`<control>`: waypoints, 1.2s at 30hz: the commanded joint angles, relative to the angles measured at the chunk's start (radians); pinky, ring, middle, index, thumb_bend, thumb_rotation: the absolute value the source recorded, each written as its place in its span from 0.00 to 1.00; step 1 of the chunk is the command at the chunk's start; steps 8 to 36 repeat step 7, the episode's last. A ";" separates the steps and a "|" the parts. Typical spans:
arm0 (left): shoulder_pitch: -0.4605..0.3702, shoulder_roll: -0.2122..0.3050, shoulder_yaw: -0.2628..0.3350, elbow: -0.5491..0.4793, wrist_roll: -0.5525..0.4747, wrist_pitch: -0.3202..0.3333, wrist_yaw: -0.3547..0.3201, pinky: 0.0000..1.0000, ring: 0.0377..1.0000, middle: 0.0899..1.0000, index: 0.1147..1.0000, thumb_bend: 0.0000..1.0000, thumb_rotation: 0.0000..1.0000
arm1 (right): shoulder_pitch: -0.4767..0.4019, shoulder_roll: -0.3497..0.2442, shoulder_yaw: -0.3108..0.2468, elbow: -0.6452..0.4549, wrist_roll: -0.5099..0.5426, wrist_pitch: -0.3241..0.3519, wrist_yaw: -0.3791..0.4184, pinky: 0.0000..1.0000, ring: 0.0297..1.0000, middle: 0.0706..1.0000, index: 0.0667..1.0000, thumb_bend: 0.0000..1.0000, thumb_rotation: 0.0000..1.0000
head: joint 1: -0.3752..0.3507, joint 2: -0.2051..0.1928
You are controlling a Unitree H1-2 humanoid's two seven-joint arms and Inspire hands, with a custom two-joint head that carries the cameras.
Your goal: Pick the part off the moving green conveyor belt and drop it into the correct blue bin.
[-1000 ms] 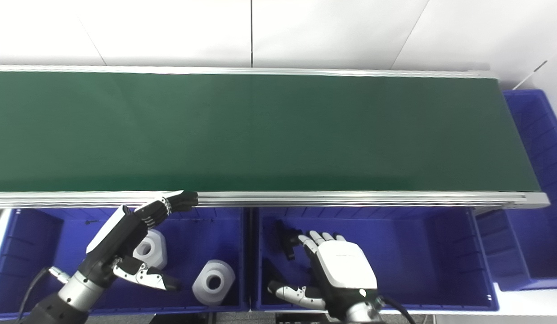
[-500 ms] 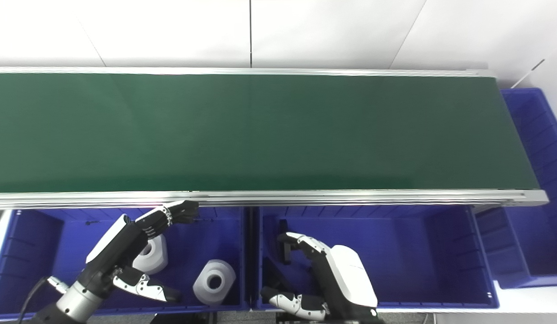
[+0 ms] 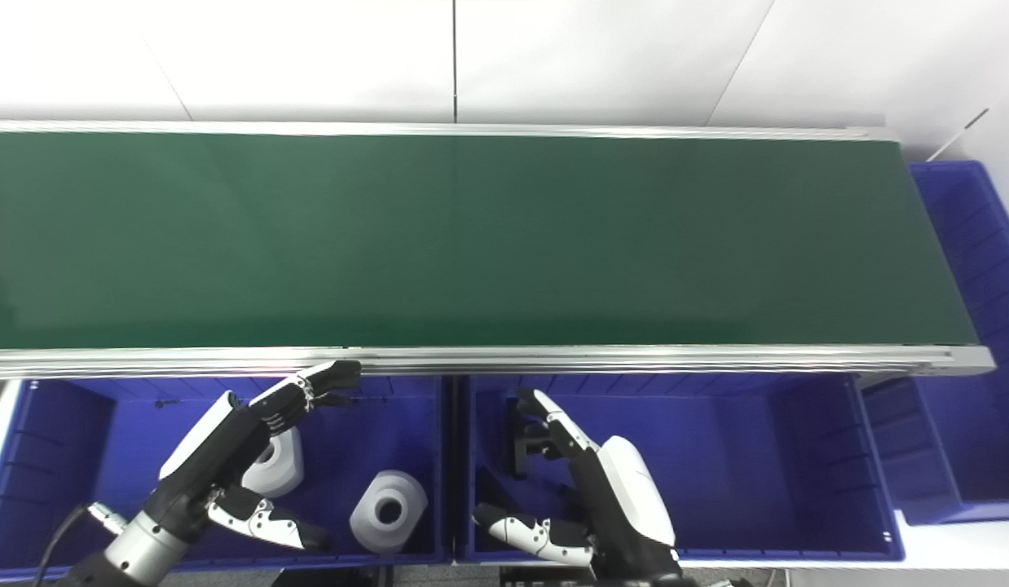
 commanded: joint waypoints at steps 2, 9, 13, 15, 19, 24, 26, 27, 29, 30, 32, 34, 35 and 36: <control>0.007 -0.002 0.003 -0.016 0.002 -0.034 0.009 0.81 0.87 0.89 0.87 0.88 0.24 | -0.003 0.011 -0.006 -0.003 0.033 -0.063 -0.027 0.69 0.80 0.91 0.94 0.64 0.39 | 0.002 -0.002; 0.013 -0.007 0.002 -0.013 -0.003 -0.029 0.011 0.80 0.86 0.89 0.87 0.87 0.22 | -0.008 0.019 -0.018 0.018 0.094 -0.079 -0.034 0.70 0.79 0.93 0.95 0.64 0.36 | 0.018 -0.009; 0.013 -0.007 0.002 -0.013 -0.003 -0.029 0.011 0.80 0.86 0.89 0.87 0.87 0.22 | -0.008 0.019 -0.018 0.018 0.094 -0.079 -0.034 0.70 0.79 0.93 0.95 0.64 0.36 | 0.018 -0.009; 0.013 -0.007 0.002 -0.013 -0.003 -0.029 0.011 0.80 0.86 0.89 0.87 0.87 0.22 | -0.008 0.019 -0.018 0.018 0.094 -0.079 -0.034 0.70 0.79 0.93 0.95 0.64 0.36 | 0.018 -0.009; 0.013 -0.007 0.002 -0.013 -0.003 -0.029 0.011 0.80 0.86 0.89 0.87 0.87 0.22 | -0.008 0.019 -0.018 0.018 0.094 -0.079 -0.034 0.70 0.79 0.93 0.95 0.64 0.36 | 0.018 -0.009; 0.013 -0.007 0.002 -0.013 -0.003 -0.029 0.011 0.80 0.86 0.89 0.87 0.87 0.22 | -0.008 0.019 -0.018 0.018 0.094 -0.079 -0.034 0.70 0.79 0.93 0.95 0.64 0.36 | 0.018 -0.009; 0.013 -0.007 0.002 -0.013 -0.003 -0.029 0.011 0.80 0.86 0.89 0.87 0.87 0.22 | -0.008 0.019 -0.018 0.018 0.094 -0.079 -0.034 0.70 0.79 0.93 0.95 0.64 0.36 | 0.018 -0.009; 0.013 -0.007 0.002 -0.013 -0.003 -0.029 0.011 0.80 0.86 0.89 0.87 0.87 0.22 | -0.008 0.019 -0.018 0.018 0.094 -0.079 -0.034 0.70 0.79 0.93 0.95 0.64 0.36 | 0.018 -0.009; 0.013 -0.007 0.002 -0.013 -0.003 -0.029 0.011 0.80 0.86 0.89 0.87 0.87 0.22 | -0.008 0.019 -0.018 0.018 0.094 -0.079 -0.034 0.70 0.79 0.93 0.95 0.64 0.36 | 0.018 -0.009; 0.013 -0.007 0.002 -0.013 -0.003 -0.029 0.011 0.80 0.86 0.89 0.87 0.87 0.22 | -0.008 0.019 -0.018 0.018 0.094 -0.079 -0.034 0.70 0.79 0.93 0.95 0.64 0.36 | 0.018 -0.009; 0.013 -0.007 0.002 -0.013 -0.003 -0.029 0.011 0.80 0.86 0.89 0.87 0.87 0.22 | -0.008 0.019 -0.018 0.018 0.094 -0.079 -0.034 0.70 0.79 0.93 0.95 0.64 0.36 | 0.018 -0.009; 0.013 -0.007 0.002 -0.013 -0.003 -0.029 0.011 0.80 0.86 0.89 0.87 0.87 0.22 | -0.008 0.019 -0.018 0.018 0.094 -0.079 -0.034 0.70 0.79 0.93 0.95 0.64 0.36 | 0.018 -0.009; 0.013 -0.007 0.002 -0.013 -0.003 -0.029 0.011 0.80 0.86 0.89 0.87 0.87 0.22 | -0.008 0.019 -0.018 0.018 0.094 -0.079 -0.034 0.70 0.79 0.93 0.95 0.64 0.36 | 0.018 -0.009; 0.013 -0.007 0.002 -0.013 -0.003 -0.029 0.011 0.80 0.86 0.89 0.87 0.87 0.22 | -0.008 0.019 -0.018 0.018 0.094 -0.079 -0.034 0.70 0.79 0.93 0.95 0.64 0.36 | 0.018 -0.009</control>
